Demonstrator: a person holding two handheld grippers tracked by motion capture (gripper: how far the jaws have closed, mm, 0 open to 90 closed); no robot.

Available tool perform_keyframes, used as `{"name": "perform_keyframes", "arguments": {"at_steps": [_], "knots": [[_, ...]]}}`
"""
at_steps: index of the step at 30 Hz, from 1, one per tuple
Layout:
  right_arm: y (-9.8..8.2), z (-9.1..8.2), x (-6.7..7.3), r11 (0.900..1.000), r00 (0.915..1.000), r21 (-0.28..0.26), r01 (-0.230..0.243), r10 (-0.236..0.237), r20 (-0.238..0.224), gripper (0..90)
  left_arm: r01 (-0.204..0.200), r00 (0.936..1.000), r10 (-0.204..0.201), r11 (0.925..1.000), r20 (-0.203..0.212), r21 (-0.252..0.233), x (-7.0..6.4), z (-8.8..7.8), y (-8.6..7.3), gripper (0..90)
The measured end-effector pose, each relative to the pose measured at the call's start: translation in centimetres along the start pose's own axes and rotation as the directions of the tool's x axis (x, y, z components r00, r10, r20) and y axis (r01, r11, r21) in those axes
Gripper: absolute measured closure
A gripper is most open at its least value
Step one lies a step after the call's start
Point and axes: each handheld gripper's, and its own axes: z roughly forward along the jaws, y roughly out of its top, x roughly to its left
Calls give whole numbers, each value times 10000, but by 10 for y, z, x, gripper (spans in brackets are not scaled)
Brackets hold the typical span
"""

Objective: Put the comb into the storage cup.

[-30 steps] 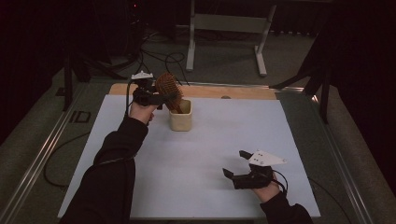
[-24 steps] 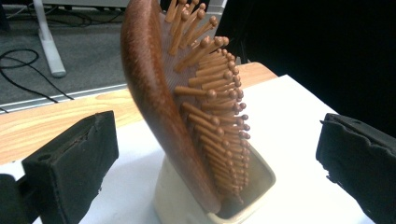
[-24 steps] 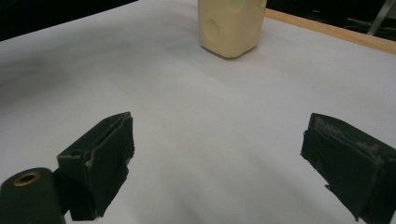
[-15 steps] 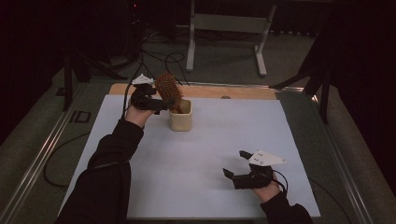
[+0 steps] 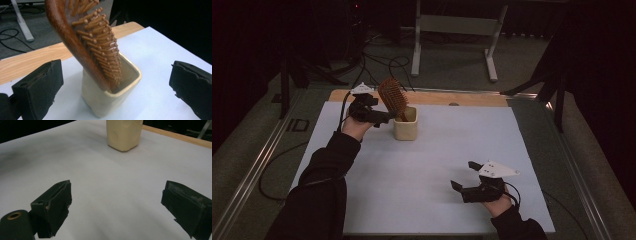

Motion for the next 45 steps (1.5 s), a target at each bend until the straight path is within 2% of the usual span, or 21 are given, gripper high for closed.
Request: {"name": "perform_keyframes", "arguments": {"at_steps": [3, 5, 11, 19, 21, 22, 23, 30, 34, 39, 42, 45], "knots": [[0, 0, 0, 10000, 10000, 36, -15, 15, -3, 85, -45, 10000, 45, 10000, 77, -14, -1, -3, -2, 1], [0, 0, 0, 10000, 10000, 1, -17, 17, -14, 85, -314, 9995, 314, 9995, 89, 4, -3, -6, -4, 1], [0, 1, 1, 10000, 10000, 26, 21, -21, -34, 85, -636, 9971, 632, 9979, 419, 95, -8, -15, -12, 1], [0, 1, 0, 10000, 10000, 14, -9, 9, -40, 85, -754, 9940, 768, 9969, 773, -215, -15, -29, -23, 1], [0, 1, 1, 10000, 10000, 24, -15, 15, -17, 85, -835, 9932, 849, 9963, 800, -206, -16, -31, -24, 1], [0, 1, 1, 10000, 10000, 40, -19, 19, -28, 85, -1039, 9905, 1058, 9943, 878, -254, -19, -34, -29, 1], [0, 1, 1, 10000, 10000, 31, -23, 23, -29, 85, -1080, 9899, 1097, 9939, 899, -237, -20, -36, -31, 1], [0, 2, 1, 10000, 10000, 33, 73, -73, -48, 85, -1031, 9879, 1075, 9937, 1115, -439, -25, -50, -45, 1], [0, 2, 2, 10000, 10000, 39, 58, -57, -80, 85, -1121, 9878, 1165, 9926, 1034, -473, -26, -58, -54, 1], [0, 2, 2, 9999, 9999, 68, 92, -91, -59, 85, -1046, 9879, 1103, 9929, 1089, -566, -26, -65, -63, 1], [-1, 2, 2, 9999, 9999, 55, 100, -100, -92, 85, -1121, 9876, 1173, 9922, 1045, -544, -27, -71, -74, 1], [-1, 3, 1, 9999, 9999, 120, 97, -97, -76, 85, -995, 9876, 1063, 9930, 1152, -633, -27, -76, -84, 1]]}}
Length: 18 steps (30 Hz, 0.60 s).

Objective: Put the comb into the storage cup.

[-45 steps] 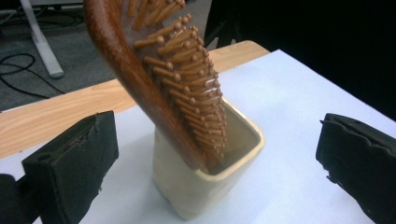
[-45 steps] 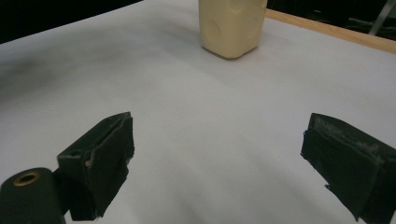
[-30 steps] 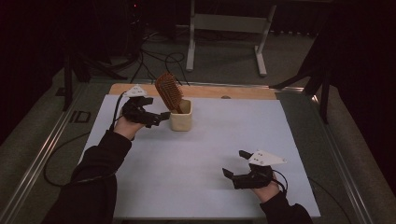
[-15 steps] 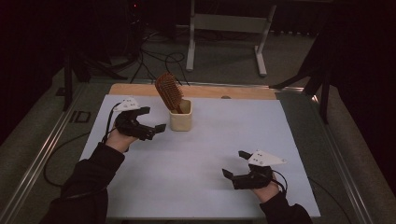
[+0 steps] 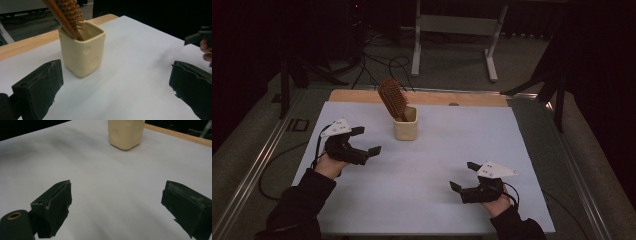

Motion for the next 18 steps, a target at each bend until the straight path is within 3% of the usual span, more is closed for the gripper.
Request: {"name": "perform_keyframes", "arguments": {"at_steps": [18], "knots": [[-4, 2, 0, 10000, 10000, 19, 75, -75, -54, 85, 141, 9996, -138, 9998, -237, 118, -11, -20, -60, 1]]}}
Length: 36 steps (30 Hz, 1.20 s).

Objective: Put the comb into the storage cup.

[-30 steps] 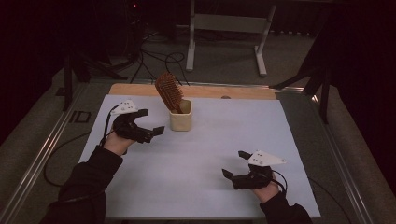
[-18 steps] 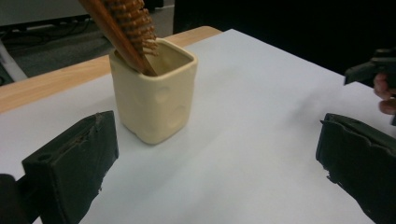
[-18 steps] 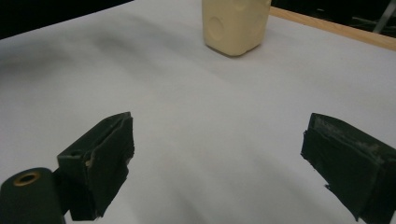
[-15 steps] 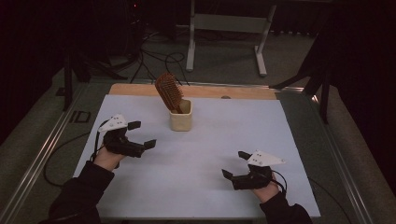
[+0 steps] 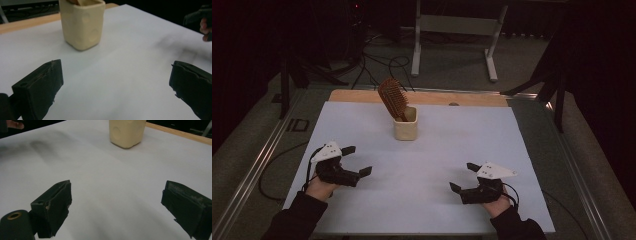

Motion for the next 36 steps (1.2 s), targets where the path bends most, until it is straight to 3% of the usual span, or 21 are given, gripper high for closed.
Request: {"name": "perform_keyframes", "arguments": {"at_steps": [7, 15, 20, 28, 36], "knots": [[-5, -1, -1, 10000, 10000, 66, -56, 56, -79, 85, 173, 9998, -174, 9998, 52, 99, -3, -2, -21, 1], [-10, -3, -3, 10000, 9999, 44, -25, 26, -149, 85, 90, 9998, -96, 9994, 178, 344, -5, -8, -41, 1], [-14, -5, -5, 10000, 9999, 7, 19, -19, -129, 85, 57, 10000, -59, 9986, 44, 526, -4, -14, -50, 1], [-25, -7, -14, 9993, 9991, -285, 240, -250, -347, 85, -322, 9992, 334, 9980, -206, 537, -3, -24, -58, 1], [-33, -9, -21, 9988, 9988, -74, 490, -490, -56, 85, -231, 9984, 251, 9989, -507, 399, 0, -29, -61, 2]]}}
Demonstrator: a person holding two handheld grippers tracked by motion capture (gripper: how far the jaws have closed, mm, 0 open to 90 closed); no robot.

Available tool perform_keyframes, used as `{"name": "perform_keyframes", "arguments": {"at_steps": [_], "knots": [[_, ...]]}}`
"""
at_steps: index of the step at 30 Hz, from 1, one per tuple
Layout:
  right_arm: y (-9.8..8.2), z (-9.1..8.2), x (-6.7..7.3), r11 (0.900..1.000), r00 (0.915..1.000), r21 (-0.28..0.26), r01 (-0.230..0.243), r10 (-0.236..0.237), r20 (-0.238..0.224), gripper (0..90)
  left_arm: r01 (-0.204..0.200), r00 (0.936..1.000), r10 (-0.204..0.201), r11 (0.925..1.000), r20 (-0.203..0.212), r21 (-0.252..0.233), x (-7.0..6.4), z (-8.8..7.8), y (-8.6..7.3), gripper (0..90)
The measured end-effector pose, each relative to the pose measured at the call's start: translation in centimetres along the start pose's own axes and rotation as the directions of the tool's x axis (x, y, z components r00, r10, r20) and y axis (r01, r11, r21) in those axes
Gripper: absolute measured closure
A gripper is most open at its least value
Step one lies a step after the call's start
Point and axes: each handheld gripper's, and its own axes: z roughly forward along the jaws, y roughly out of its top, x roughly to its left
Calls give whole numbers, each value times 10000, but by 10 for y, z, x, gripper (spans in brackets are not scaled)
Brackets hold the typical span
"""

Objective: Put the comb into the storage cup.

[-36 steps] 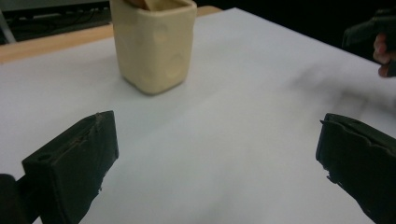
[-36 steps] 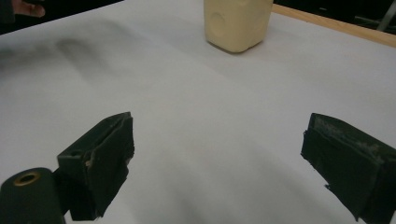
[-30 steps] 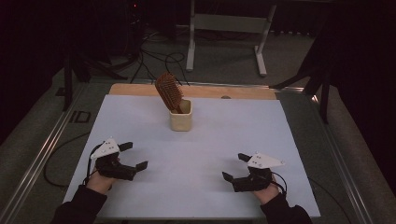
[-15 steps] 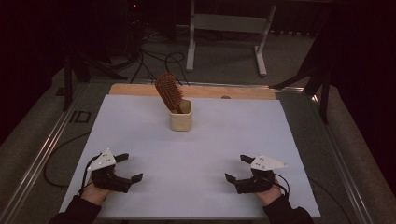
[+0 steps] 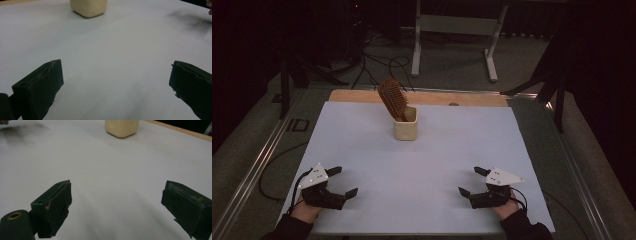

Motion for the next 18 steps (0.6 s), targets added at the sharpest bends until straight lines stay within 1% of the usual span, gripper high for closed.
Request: {"name": "perform_keyframes", "arguments": {"at_steps": [2, 4, 6, 7, 8, 10, 13, 18], "knots": [[-2, 0, -2, 9999, 10000, 86, 55, -56, 68, 85, 81, 9999, -81, 10000, 91, -34, 0, 0, 0, 2], [-3, 2, -3, 9996, 9999, 236, 123, -125, 96, 85, 108, 9999, -108, 9999, 74, -55, 0, 1, -1, 2], [-3, 2, -2, 9996, 9999, 269, 100, -103, 125, 85, 81, 9999, -81, 10000, 70, -44, 0, 2, -1, 2], [-3, 3, -2, 9995, 9999, 296, 80, -82, 72, 85, 132, 9999, -131, 9999, 87, -101, 0, 2, -1, 2], [-3, 4, -2, 9989, 9997, 448, 151, -158, 163, 85, 109, 9999, -107, 9999, 113, -124, -1, 2, -1, 2], [-4, 4, -2, 9989, 10000, 475, 50, -53, 60, 85, 50, 9999, -49, 9999, 122, -145, -1, 2, -1, 2], [-4, 5, -2, 9986, 9999, 517, 107, -108, 16, 85, 49, 10000, -48, 9999, 72, -144, -1, 1, -2, 2], [-3, 5, -1, 9986, 9999, 514, 124, -128, 73, 85, 42, 10000, -41, 9999, 62, -157, -2, 1, -1, 2]]}}
